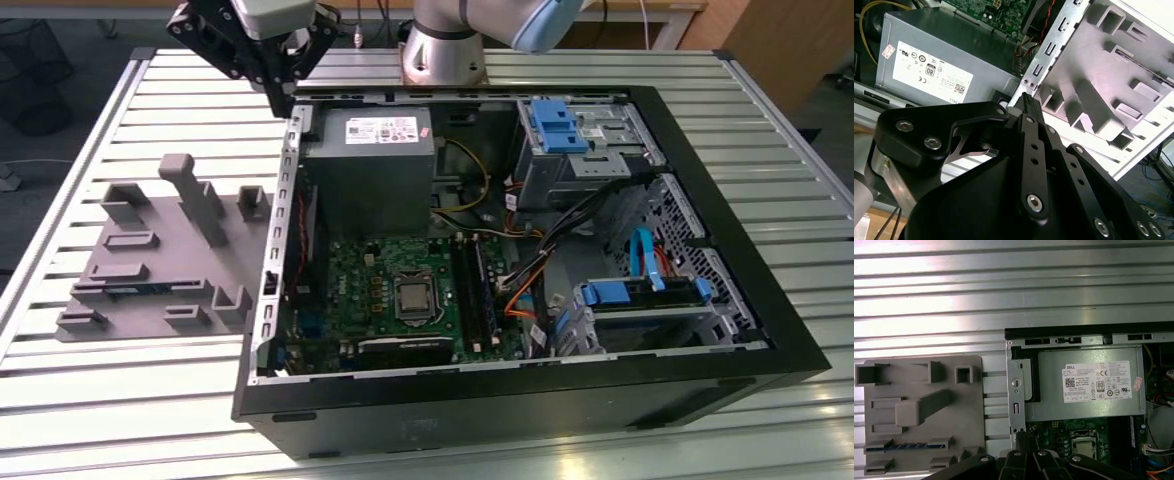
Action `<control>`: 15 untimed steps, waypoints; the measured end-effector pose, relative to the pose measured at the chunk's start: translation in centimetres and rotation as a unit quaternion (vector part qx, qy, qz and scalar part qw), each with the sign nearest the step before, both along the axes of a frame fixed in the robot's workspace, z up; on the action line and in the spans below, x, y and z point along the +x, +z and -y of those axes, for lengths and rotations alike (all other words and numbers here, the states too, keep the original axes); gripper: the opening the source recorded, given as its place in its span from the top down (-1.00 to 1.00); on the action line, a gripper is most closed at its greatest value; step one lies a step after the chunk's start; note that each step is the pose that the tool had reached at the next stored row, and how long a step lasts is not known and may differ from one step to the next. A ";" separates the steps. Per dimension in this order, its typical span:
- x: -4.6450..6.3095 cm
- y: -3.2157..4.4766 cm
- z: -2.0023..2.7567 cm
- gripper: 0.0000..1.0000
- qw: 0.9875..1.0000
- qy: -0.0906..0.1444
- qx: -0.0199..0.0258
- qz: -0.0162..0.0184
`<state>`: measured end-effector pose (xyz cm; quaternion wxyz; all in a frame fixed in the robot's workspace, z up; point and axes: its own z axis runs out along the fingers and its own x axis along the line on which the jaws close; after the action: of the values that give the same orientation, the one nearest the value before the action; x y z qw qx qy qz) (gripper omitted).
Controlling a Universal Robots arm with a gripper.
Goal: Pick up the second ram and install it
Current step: 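Reach for the second ram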
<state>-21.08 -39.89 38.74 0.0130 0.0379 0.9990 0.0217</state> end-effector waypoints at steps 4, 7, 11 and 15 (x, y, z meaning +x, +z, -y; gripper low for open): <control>-0.2 -0.02 0.00 0.79 1.000 0.000 0.000 0.000; -0.4 -0.03 0.00 0.79 1.000 0.000 0.000 0.000; -0.6 -0.05 0.00 0.79 1.000 0.000 0.000 0.000; -0.9 -0.06 0.00 0.79 1.000 0.000 0.000 0.000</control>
<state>-21.94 -39.89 38.68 0.0131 0.0379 0.9990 0.0217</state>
